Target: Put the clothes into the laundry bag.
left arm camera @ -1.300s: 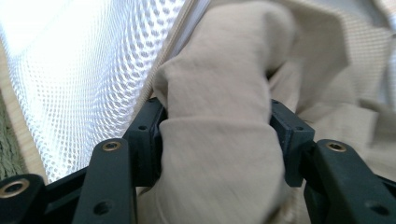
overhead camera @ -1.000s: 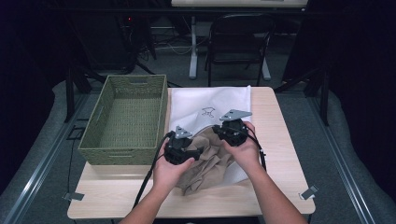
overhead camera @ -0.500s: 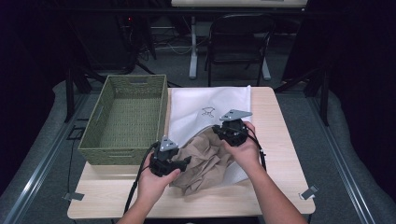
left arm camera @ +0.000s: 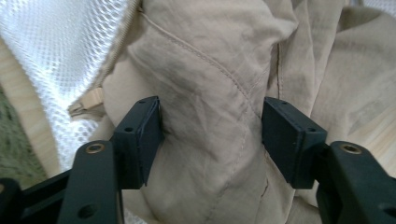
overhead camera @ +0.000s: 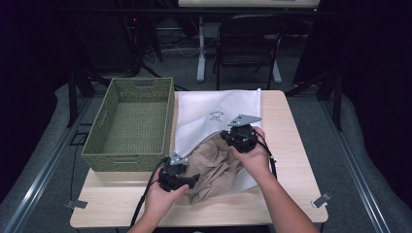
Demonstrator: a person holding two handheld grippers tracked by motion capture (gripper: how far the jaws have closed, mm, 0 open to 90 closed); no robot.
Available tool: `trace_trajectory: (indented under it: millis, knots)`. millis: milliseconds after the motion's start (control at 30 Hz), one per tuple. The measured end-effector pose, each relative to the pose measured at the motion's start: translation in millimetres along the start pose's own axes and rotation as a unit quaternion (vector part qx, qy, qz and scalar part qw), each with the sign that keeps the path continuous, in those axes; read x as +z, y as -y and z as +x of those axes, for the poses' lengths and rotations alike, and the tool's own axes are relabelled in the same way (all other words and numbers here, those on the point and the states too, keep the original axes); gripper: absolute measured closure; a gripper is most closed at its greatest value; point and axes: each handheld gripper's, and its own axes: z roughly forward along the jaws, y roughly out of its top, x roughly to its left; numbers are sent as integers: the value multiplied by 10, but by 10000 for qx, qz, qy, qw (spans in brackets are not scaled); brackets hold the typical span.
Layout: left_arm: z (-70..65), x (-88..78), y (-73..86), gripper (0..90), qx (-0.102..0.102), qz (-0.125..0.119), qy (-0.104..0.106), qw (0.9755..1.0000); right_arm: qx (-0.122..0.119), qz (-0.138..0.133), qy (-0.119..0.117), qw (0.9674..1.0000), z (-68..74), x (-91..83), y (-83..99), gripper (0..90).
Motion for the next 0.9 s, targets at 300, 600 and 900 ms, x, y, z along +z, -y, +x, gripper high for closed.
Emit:
trace_trajectory:
  millis: [300,600,900]
  knots:
    - [-49,165,57,384,181,181,-161,9995,-36,15,-31,10000,27,5,3,881]
    - [-33,224,98,572,269,250,-364,9987,-68,52,-41,10000,48,22,14,882]
    - [-35,239,102,696,301,272,-416,9983,-81,57,-44,9999,53,31,30,882]
